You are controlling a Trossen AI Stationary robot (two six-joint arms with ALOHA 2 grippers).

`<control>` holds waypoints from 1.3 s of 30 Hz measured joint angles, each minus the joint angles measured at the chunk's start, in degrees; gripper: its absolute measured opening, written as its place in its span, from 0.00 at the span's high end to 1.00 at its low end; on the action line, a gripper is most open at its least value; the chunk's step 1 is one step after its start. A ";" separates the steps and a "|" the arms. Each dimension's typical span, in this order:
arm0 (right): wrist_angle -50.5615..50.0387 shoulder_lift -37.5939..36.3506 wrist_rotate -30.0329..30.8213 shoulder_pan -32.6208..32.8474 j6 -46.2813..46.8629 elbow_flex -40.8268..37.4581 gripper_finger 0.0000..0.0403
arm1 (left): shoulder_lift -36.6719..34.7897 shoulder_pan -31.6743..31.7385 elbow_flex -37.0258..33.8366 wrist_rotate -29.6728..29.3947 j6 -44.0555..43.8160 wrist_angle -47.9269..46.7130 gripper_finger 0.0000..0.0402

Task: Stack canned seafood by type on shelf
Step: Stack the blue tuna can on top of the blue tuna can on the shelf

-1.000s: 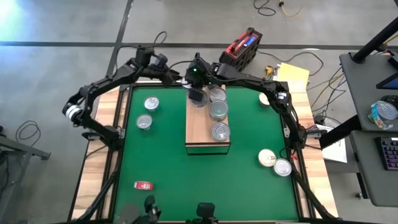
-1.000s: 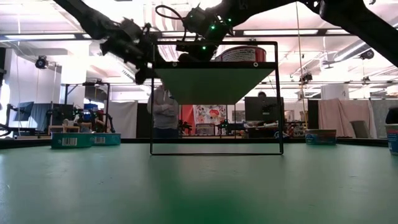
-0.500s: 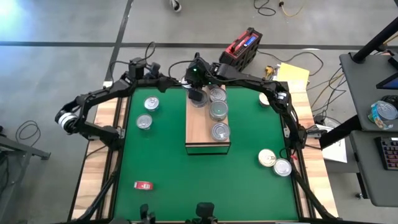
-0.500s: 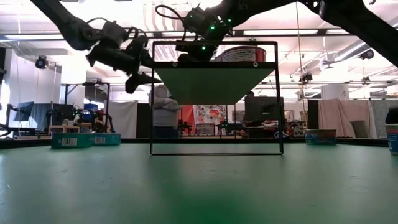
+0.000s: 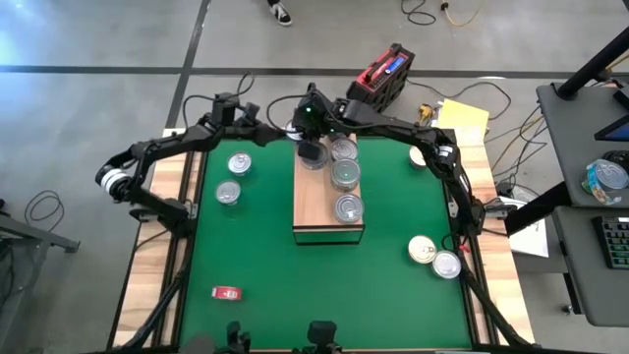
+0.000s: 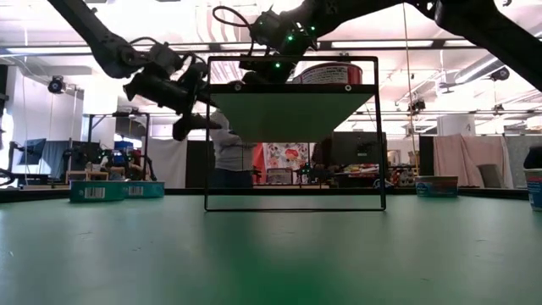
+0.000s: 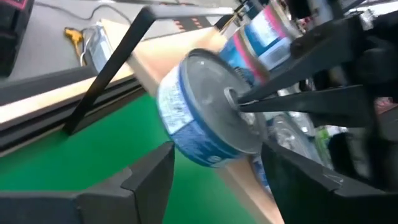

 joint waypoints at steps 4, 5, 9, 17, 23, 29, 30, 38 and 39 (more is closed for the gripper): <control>0.18 0.07 -0.34 0.00 0.42 0.00 0.97 | 1.84 0.00 0.02 0.18 0.00 0.17 0.39; 0.18 0.07 -0.34 0.00 0.42 0.00 0.97 | 2.18 0.00 0.02 0.44 -0.02 0.23 0.38; 0.29 0.07 -0.36 0.00 0.18 0.00 0.97 | 2.79 0.00 0.02 1.73 -0.46 2.21 0.35; 0.33 0.07 -0.36 0.00 0.00 0.00 0.97 | 5.38 -0.37 0.02 3.30 -4.27 6.34 0.34; 0.33 0.07 -0.36 0.00 -0.51 0.00 0.97 | 7.69 -1.06 0.00 3.48 -7.86 10.14 0.34; 0.33 0.07 -0.36 0.00 -0.67 0.00 0.97 | 10.33 -1.16 -0.02 3.80 -11.39 16.49 0.34; 0.31 0.07 -0.36 0.00 -0.67 0.00 0.97 | 10.62 -1.12 -0.02 4.14 -11.83 17.12 0.34; 0.00 0.07 -0.56 0.00 -0.65 0.00 0.97 | 11.12 -1.29 0.07 4.28 -13.76 18.89 0.34; -0.04 0.07 -0.58 0.00 -0.63 0.00 0.97 | 11.12 -1.29 0.07 4.26 -14.06 19.06 0.35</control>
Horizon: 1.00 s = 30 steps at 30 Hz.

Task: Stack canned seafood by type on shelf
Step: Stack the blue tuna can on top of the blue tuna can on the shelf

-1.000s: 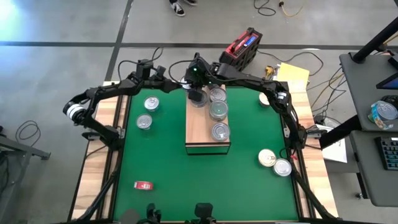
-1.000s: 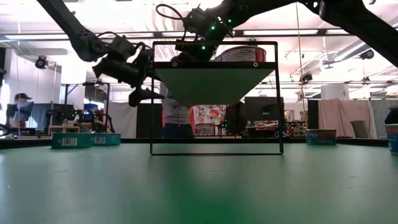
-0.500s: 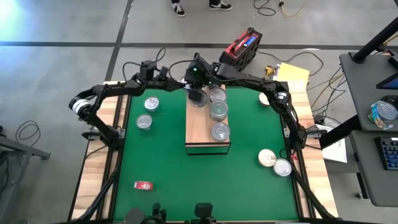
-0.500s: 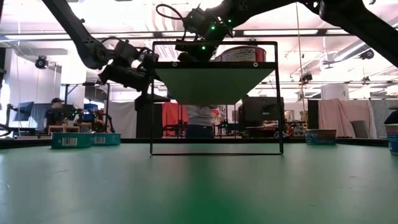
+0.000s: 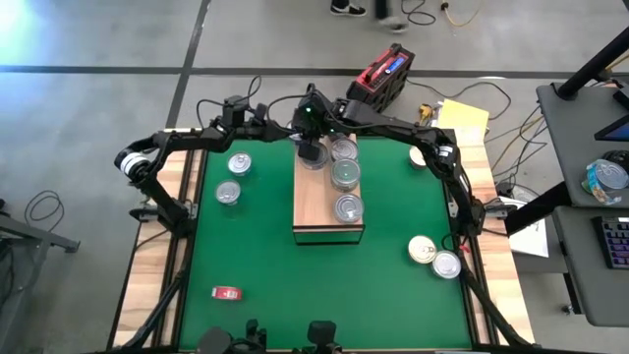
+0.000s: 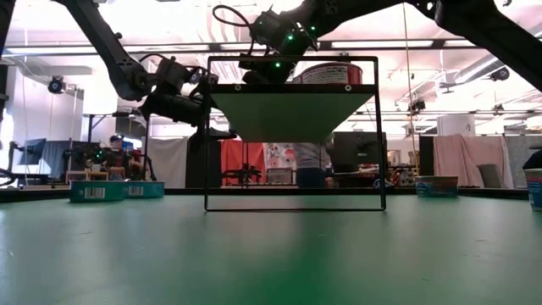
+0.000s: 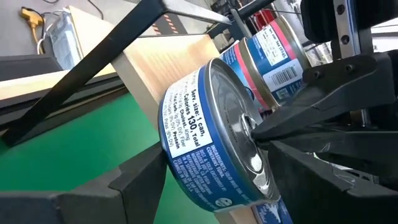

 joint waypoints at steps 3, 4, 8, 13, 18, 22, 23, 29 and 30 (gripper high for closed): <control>0.00 0.00 -0.21 0.00 0.00 -0.10 0.97 | 0.20 0.00 0.00 0.04 -1.13 0.02 0.37; 0.03 0.00 -0.22 0.00 0.04 -0.16 0.97 | 0.35 0.00 0.00 0.11 -1.47 0.00 0.38; 0.17 0.00 -0.22 0.00 0.09 -0.59 0.97 | 1.44 0.00 0.02 1.63 -3.33 0.48 0.44; 0.03 -0.02 -0.20 0.00 0.11 -0.69 0.97 | 2.21 0.02 0.11 2.05 -4.90 1.81 0.52; 0.15 -0.13 0.26 0.00 0.09 -0.68 0.97 | 2.05 0.04 0.09 1.64 -6.10 3.82 0.60; 0.24 -0.34 0.33 0.00 0.05 -0.68 0.97 | 1.77 0.17 0.09 1.59 -5.98 3.96 0.62; 0.28 -0.44 0.34 0.00 0.06 -0.68 0.97 | 1.69 0.17 0.09 1.58 -5.84 3.96 0.62; -0.74 -1.31 0.27 0.05 0.22 0.65 0.97 | 1.26 0.22 0.07 1.61 -4.42 4.49 0.63; -0.62 -1.48 0.28 0.09 0.22 0.89 0.97 | 1.20 0.23 0.07 1.62 -4.35 4.57 0.64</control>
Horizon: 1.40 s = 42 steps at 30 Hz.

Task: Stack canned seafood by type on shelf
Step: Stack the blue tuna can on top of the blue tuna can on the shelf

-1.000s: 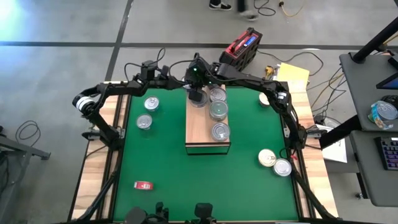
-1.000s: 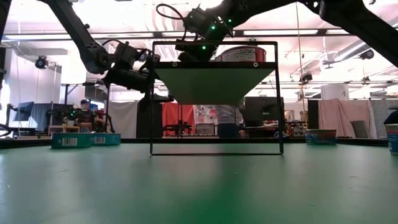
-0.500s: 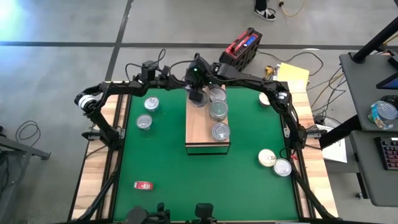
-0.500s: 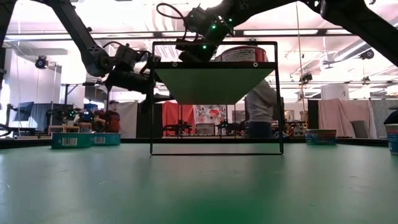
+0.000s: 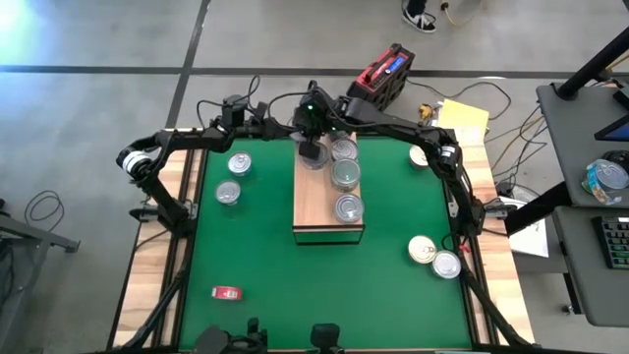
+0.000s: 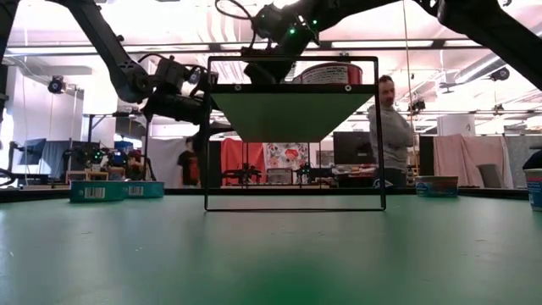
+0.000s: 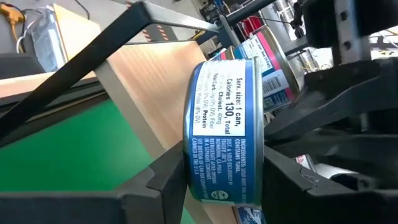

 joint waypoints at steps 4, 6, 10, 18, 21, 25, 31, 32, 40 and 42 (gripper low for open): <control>-0.07 -1.20 0.05 0.04 0.48 0.74 0.97 | -0.06 0.17 0.01 0.06 0.02 0.87 0.67; -0.05 -1.82 0.11 0.04 0.48 0.77 0.97 | -0.06 0.25 0.22 0.28 0.00 0.87 0.68; -0.06 -2.52 0.17 0.07 0.50 0.75 0.97 | -0.15 0.31 0.26 0.58 -0.04 0.95 0.68; -1.22 -4.74 3.35 0.07 -0.02 0.76 0.97 | -0.87 1.37 0.26 3.07 -2.78 5.80 0.69; -1.91 -7.28 3.61 0.07 0.44 0.76 0.97 | -2.07 2.12 0.35 4.36 -5.15 8.24 0.69; -3.66 -11.26 3.58 0.07 0.49 0.71 0.97 | -4.94 2.08 0.35 5.21 -6.05 8.19 0.69; -8.26 -16.76 2.43 0.12 3.50 -1.19 0.97 | -10.99 1.50 0.35 6.60 -6.05 8.32 0.69; -9.00 -17.91 1.78 0.15 4.38 -1.87 0.97 | -12.08 1.25 0.33 6.78 -6.04 8.17 0.69; -5.80 -30.52 -1.97 1.69 11.94 -18.15 0.97 | -20.02 -4.64 -1.08 6.34 -1.70 4.39 0.69; -1.04 -34.75 -1.97 2.76 13.88 -24.91 0.97 | -21.61 -6.45 -2.04 5.69 -0.68 4.33 0.69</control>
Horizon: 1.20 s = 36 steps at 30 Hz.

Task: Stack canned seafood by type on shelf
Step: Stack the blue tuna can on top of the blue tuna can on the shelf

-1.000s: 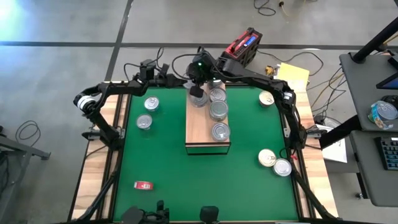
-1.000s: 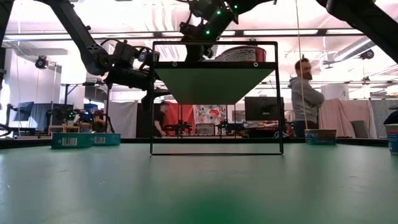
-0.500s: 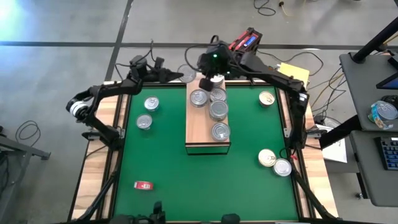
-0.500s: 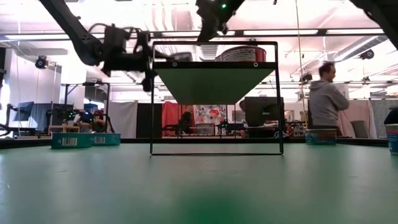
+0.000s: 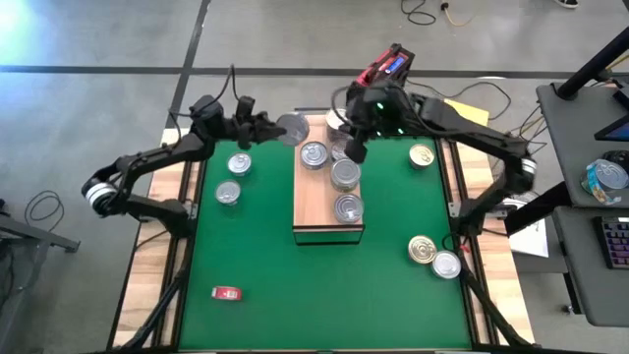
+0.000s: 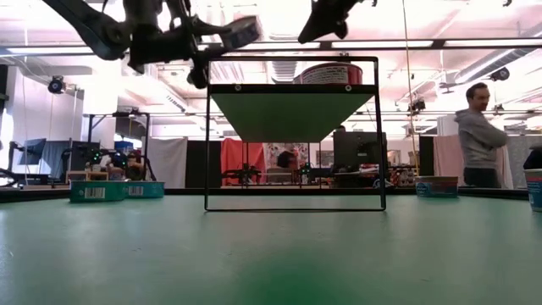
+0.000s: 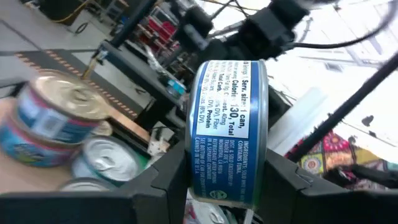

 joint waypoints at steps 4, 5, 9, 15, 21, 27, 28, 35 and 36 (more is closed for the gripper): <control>12.34 -7.93 0.37 3.14 4.18 -12.92 0.97 | -2.71 -2.57 -2.14 -2.22 0.66 -0.13 0.68; 15.83 -9.66 0.42 4.09 5.27 -15.92 0.97 | -3.36 -3.32 -2.79 -3.09 0.76 -0.16 0.68; 29.19 -14.56 0.53 8.38 4.93 -26.49 0.97 | -5.48 -7.31 -5.35 -7.30 3.61 -0.12 0.68; 46.56 -16.60 8.16 14.97 1.63 -37.94 0.97 | -6.71 -12.86 -7.65 -13.57 10.84 0.08 0.68; 55.45 -16.63 21.67 20.48 4.14 -44.63 0.97 | -6.72 -14.82 -9.32 -18.22 16.32 0.12 0.68; 60.42 -16.21 22.53 22.62 2.20 -47.19 0.97 | -6.58 -16.67 -10.22 -22.30 19.68 -0.20 0.68; 60.53 -15.99 22.58 22.74 1.49 -47.26 0.97 | -6.58 -16.91 -10.22 -22.31 20.07 -0.04 0.68; 61.92 -15.01 22.69 22.66 -0.26 -46.48 0.97 | -6.58 -18.07 -10.22 -22.37 23.73 -0.07 0.68; 63.48 -14.71 23.02 22.53 0.76 -46.33 0.97 | -6.58 -18.43 -10.31 -22.44 24.35 -0.06 0.68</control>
